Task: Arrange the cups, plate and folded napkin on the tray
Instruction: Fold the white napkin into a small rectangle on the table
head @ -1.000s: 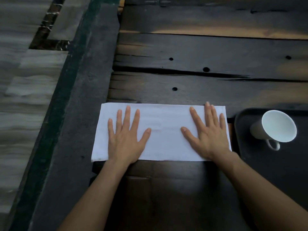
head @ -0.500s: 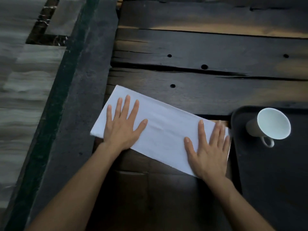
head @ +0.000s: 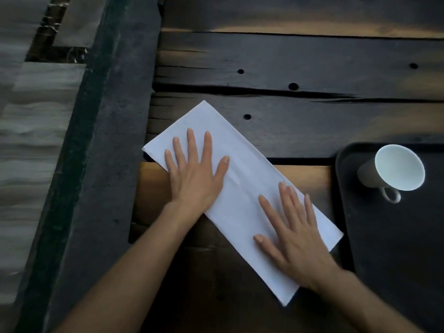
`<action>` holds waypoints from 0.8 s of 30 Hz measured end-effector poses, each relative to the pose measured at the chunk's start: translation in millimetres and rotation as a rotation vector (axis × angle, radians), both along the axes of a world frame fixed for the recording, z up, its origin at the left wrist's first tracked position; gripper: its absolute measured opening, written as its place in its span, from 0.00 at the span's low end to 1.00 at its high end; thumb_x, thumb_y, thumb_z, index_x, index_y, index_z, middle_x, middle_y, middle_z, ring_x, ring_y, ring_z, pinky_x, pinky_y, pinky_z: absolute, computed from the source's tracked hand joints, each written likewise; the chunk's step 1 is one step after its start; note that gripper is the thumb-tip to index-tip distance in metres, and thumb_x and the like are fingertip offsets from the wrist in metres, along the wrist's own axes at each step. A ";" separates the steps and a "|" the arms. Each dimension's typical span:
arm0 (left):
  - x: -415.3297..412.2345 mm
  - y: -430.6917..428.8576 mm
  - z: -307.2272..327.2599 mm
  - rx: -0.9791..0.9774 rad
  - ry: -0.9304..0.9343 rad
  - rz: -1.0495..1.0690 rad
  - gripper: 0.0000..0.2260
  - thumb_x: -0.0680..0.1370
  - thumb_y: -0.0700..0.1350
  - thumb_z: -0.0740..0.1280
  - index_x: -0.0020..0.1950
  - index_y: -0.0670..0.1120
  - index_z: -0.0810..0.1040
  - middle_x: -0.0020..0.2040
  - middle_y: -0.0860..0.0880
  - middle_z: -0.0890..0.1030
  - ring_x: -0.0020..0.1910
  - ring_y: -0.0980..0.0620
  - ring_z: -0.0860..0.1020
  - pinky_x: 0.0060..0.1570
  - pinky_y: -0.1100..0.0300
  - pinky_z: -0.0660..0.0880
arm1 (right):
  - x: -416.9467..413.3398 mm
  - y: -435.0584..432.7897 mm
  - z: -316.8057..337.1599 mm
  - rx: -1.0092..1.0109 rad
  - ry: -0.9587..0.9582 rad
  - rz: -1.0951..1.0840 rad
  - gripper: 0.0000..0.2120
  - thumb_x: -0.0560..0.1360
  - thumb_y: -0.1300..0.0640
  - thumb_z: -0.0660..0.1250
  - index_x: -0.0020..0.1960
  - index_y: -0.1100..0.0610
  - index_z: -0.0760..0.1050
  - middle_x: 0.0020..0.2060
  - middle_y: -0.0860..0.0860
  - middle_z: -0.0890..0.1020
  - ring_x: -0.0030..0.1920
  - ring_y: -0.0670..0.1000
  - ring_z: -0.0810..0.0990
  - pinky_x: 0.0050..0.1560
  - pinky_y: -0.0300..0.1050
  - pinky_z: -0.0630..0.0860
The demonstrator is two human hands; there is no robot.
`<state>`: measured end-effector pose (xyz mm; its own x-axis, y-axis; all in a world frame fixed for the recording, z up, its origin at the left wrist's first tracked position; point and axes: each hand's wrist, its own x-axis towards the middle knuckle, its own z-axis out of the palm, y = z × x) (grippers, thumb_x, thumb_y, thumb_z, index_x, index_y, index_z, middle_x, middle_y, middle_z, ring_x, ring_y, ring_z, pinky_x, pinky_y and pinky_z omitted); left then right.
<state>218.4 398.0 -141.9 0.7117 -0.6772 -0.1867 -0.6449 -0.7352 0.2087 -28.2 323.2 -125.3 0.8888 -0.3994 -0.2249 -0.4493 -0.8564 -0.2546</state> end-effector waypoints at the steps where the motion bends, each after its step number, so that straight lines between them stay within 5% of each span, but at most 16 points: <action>1: -10.9 -1.3 -1.3 -0.003 0.042 0.058 0.35 0.78 0.70 0.36 0.82 0.56 0.38 0.83 0.46 0.37 0.81 0.38 0.36 0.74 0.41 0.31 | 1.4 -20.8 0.5 -0.056 0.000 0.181 0.34 0.82 0.33 0.48 0.83 0.46 0.47 0.83 0.58 0.45 0.83 0.59 0.44 0.79 0.64 0.42; 4: -25.8 -7.0 -11.2 0.048 0.043 0.118 0.34 0.78 0.70 0.35 0.82 0.56 0.35 0.83 0.45 0.35 0.79 0.37 0.33 0.74 0.38 0.30 | 8.4 -69.8 -1.2 -0.150 0.085 0.552 0.34 0.82 0.31 0.49 0.83 0.43 0.46 0.83 0.56 0.46 0.83 0.57 0.44 0.78 0.63 0.41; 6: -24.8 -9.0 -16.2 0.067 -0.006 0.112 0.34 0.79 0.69 0.36 0.81 0.56 0.35 0.83 0.44 0.35 0.79 0.35 0.33 0.75 0.37 0.31 | 7.8 -75.6 -6.6 -0.148 0.114 0.597 0.34 0.82 0.31 0.49 0.83 0.42 0.45 0.83 0.56 0.45 0.83 0.57 0.42 0.78 0.63 0.40; 18: 23.4 -34.3 -10.1 0.045 -0.075 -0.472 0.30 0.82 0.67 0.39 0.82 0.59 0.40 0.84 0.49 0.38 0.81 0.39 0.36 0.78 0.39 0.37 | 13.5 61.5 -22.4 -0.027 0.035 -0.049 0.36 0.80 0.31 0.49 0.83 0.45 0.49 0.82 0.60 0.51 0.82 0.62 0.51 0.76 0.68 0.50; 24: 35.5 -41.1 -18.1 -0.006 -0.123 -0.610 0.29 0.82 0.68 0.40 0.82 0.62 0.42 0.84 0.51 0.41 0.82 0.42 0.38 0.78 0.40 0.39 | 30.2 91.4 -24.9 -0.015 0.041 -0.155 0.36 0.81 0.32 0.49 0.83 0.48 0.50 0.82 0.61 0.53 0.81 0.64 0.52 0.76 0.70 0.51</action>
